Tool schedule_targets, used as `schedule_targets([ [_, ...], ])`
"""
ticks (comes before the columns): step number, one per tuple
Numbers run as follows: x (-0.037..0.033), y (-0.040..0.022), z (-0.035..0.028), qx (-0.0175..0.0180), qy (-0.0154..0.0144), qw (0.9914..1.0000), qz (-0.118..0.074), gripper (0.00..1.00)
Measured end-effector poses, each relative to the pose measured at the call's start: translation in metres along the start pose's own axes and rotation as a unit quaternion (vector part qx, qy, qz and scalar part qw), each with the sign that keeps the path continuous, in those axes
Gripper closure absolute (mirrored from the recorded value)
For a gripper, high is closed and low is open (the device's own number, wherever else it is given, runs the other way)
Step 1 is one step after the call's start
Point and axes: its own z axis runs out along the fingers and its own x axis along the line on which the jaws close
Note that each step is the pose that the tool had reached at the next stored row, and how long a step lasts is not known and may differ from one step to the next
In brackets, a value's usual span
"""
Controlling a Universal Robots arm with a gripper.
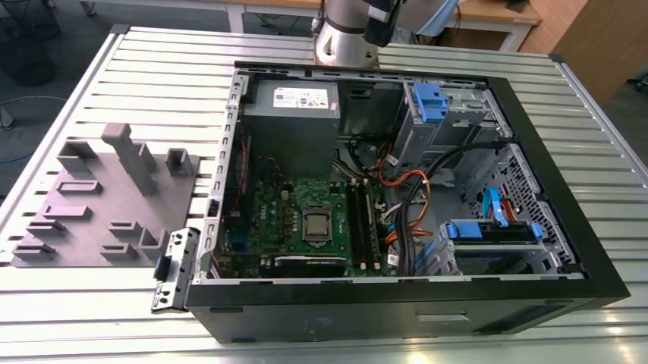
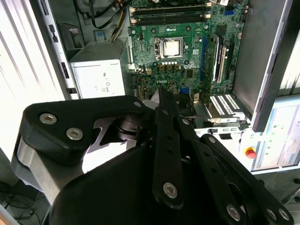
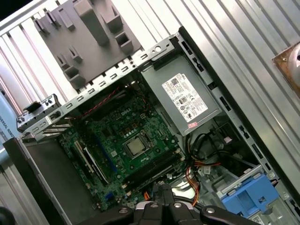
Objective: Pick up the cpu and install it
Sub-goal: 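Install the first cpu locking lever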
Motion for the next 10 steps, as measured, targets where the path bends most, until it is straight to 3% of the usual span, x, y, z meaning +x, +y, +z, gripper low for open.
schedule_targets([
  [10, -0.0001, -0.0002, 0.0039, 0.0, 0.0, 1.0, 0.0, 0.89],
])
